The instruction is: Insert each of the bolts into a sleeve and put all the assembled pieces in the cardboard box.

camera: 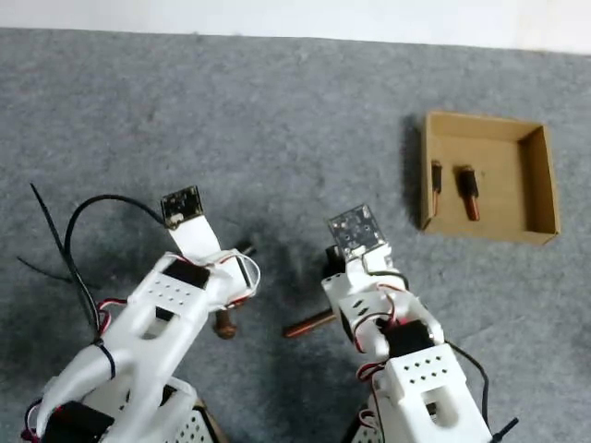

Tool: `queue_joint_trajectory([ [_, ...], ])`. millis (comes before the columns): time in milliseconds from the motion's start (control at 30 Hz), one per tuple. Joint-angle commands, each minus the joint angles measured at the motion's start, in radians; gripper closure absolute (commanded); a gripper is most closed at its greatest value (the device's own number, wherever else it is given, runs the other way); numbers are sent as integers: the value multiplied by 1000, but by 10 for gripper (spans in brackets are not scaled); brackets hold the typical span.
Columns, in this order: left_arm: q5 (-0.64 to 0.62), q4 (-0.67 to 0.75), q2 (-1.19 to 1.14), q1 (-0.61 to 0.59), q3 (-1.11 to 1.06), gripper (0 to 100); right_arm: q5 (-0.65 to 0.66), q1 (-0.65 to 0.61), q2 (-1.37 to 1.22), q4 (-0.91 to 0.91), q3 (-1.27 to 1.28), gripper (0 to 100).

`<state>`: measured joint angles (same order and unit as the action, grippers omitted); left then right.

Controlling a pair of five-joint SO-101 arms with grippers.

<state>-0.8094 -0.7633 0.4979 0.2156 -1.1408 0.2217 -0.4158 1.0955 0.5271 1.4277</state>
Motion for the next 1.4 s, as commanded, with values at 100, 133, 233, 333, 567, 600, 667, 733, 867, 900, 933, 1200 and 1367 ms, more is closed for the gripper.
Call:
queue_joint_trajectory([
  [100,2,0,252,-15,-67,847,-6,13,21,-28,-5,994],
  [133,2,2,297,-18,-91,847,-6,13,21,-28,-5,994],
  [233,2,2,403,-21,-150,847,-6,12,21,-28,-5,994],
  [333,2,2,443,-22,-180,847,-5,12,21,-28,-5,994],
  [567,2,0,291,-64,-119,847,-5,13,21,-28,-5,994],
  [600,2,-9,254,-62,-101,847,-5,13,21,-28,-5,994],
  [667,2,-46,180,-62,-48,847,-5,13,21,-28,-5,994],
  [733,2,-72,110,-62,-2,847,-5,13,21,-28,-5,994],
  [867,0,-71,7,-59,47,847,-5,13,21,-28,-5,994],
  [900,0,-71,-8,-58,54,847,-5,13,21,-28,-5,994],
  [933,0,-71,-19,-47,61,847,-5,13,21,-28,-5,994],
  [1200,0,-72,-94,35,70,847,-5,13,21,-28,-5,994],
  [1367,2,-75,-188,36,133,847,-5,13,21,-28,-5,994],
])
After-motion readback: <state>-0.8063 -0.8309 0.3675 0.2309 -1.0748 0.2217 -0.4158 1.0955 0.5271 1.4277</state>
